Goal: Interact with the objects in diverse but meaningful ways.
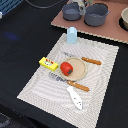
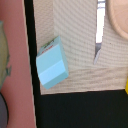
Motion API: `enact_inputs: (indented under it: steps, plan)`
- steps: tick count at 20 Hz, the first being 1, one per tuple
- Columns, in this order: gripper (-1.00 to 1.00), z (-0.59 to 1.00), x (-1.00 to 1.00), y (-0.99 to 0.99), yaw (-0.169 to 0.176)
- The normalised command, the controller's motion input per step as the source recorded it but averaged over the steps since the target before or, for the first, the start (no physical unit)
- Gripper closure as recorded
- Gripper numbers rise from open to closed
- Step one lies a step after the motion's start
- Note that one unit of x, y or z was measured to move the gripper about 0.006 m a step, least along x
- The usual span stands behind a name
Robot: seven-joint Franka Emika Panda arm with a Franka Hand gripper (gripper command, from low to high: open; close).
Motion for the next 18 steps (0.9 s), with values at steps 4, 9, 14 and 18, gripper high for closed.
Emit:
enact_inputs:
  steps: [4,9,14,18]
  plan:
    - [-1.0,0.08,0.37,-0.57,-0.089]
    - [-1.0,-0.03,0.21,-0.61,-0.116]
    - [-1.0,-0.09,0.18,-0.53,-0.16]
    - [-1.0,-0.11,0.31,-0.51,-0.15]
